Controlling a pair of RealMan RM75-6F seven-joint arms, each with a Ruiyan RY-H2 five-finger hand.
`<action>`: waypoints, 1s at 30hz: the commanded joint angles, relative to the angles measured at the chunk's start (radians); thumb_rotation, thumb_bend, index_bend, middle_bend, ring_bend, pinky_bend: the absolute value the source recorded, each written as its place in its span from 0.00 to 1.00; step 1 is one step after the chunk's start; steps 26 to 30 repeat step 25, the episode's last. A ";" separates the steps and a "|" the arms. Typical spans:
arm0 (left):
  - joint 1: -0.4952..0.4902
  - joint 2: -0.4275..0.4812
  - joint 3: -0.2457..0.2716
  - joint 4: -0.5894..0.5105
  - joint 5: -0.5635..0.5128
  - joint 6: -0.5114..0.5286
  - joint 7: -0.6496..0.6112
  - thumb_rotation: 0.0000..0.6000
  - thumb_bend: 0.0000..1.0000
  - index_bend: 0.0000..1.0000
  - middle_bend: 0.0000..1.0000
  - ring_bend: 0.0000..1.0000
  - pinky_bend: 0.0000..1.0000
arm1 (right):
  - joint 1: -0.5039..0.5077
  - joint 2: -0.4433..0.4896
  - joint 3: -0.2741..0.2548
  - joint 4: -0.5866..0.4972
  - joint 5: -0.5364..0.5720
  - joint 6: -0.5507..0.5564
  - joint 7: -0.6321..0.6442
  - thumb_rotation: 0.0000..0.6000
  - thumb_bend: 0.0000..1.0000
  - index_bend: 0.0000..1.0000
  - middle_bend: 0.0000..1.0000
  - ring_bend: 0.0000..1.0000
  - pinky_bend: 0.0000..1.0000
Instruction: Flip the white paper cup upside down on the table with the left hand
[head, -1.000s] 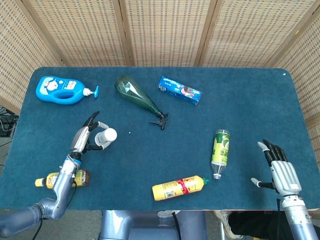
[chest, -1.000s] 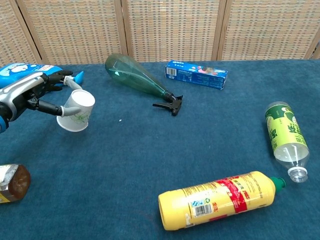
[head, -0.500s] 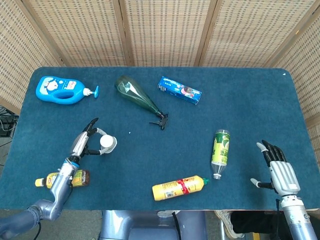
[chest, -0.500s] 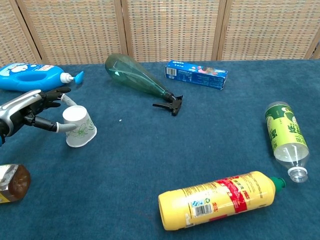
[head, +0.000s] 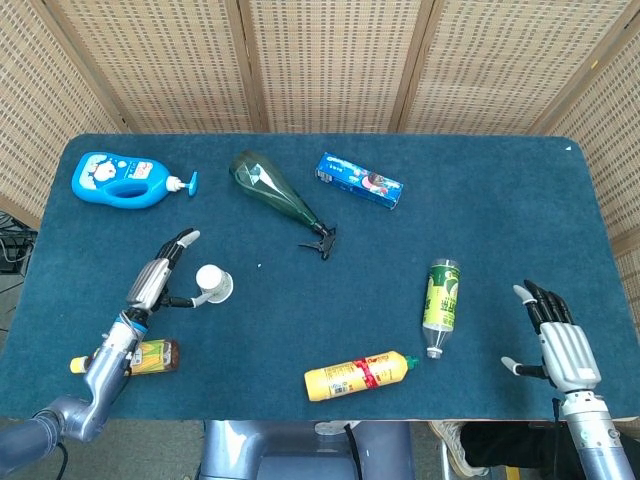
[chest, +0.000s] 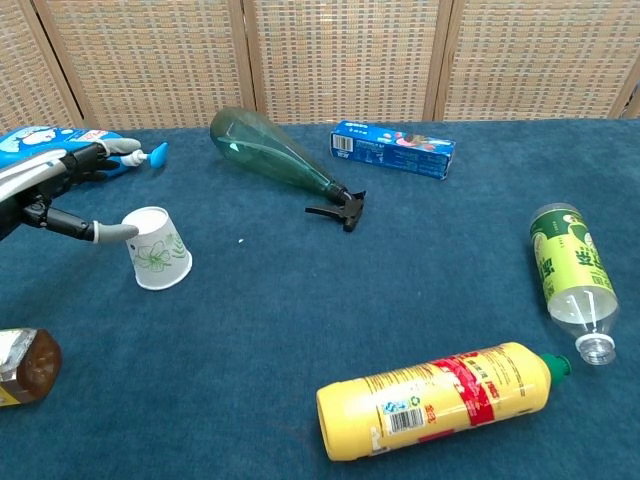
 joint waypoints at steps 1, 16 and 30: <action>0.020 0.033 -0.005 -0.033 0.003 0.046 0.063 0.86 0.20 0.06 0.00 0.00 0.00 | -0.001 0.001 0.000 0.000 0.000 0.001 0.001 1.00 0.09 0.00 0.00 0.00 0.00; 0.277 0.365 0.100 -0.517 -0.135 0.299 0.891 0.87 0.22 0.04 0.00 0.00 0.00 | -0.005 -0.006 0.000 0.006 -0.015 0.027 -0.061 1.00 0.09 0.00 0.00 0.00 0.00; 0.357 0.391 0.156 -0.609 -0.097 0.376 1.023 0.87 0.22 0.00 0.00 0.00 0.00 | -0.004 -0.013 0.003 0.016 -0.021 0.040 -0.096 1.00 0.09 0.00 0.00 0.00 0.00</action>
